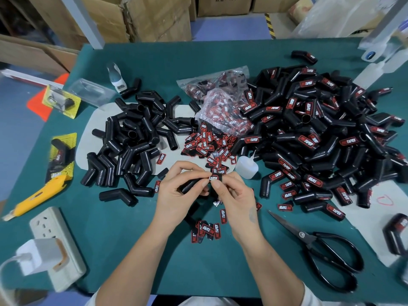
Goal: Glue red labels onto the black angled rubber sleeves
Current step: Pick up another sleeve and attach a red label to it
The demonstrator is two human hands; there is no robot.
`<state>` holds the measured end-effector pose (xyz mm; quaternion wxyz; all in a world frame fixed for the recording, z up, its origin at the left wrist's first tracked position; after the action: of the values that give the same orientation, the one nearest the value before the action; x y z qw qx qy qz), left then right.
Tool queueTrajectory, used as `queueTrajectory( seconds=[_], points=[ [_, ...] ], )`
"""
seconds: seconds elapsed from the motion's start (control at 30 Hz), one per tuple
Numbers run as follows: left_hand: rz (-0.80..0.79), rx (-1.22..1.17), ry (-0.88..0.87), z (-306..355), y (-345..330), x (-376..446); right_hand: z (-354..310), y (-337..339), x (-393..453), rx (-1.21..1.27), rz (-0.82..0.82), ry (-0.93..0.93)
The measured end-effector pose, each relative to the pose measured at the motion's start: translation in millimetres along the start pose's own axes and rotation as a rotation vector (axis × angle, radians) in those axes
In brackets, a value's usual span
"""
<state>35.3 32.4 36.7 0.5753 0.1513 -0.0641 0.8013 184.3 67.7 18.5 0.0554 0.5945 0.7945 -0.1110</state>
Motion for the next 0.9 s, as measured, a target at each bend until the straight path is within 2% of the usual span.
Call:
queueTrajectory(
  seconds=[0.33, 0.53, 0.63, 0.8, 0.9],
  points=[
    [0.01, -0.014, 0.07, -4.3, 3.6, 1.1, 9.2, 1.3, 2.4, -0.039, -0.071, -0.077],
    [-0.013, 0.005, 0.041, -4.2, 0.3, 1.1, 16.4, 3.1, 5.4, -0.018, -0.026, -0.063],
    [-0.03, 0.087, -0.031, -2.9, 2.1, 1.2, 16.6, 4.1, 4.9, -0.02, -0.032, -0.065],
    [-0.038, 0.275, -0.264, 6.4, -0.2, 0.6, 21.4, -0.8, 5.4, 0.066, -0.095, -0.15],
    [-0.047, 0.31, -0.287, 4.8, -2.2, -3.5, 25.5, -0.7, 6.4, 0.131, -0.06, -0.183]
  ],
)
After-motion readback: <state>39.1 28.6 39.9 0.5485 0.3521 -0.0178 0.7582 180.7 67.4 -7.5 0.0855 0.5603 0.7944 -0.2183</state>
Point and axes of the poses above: each hand's wrist, its own x-axis towards the middle knuckle, its own y-axis out of the back of the hand, z = x × y, the point moved 6 cm from there along x, towards the middle knuckle, and after that the axes turned 9 degrees about -y, right-handed, at the moved point
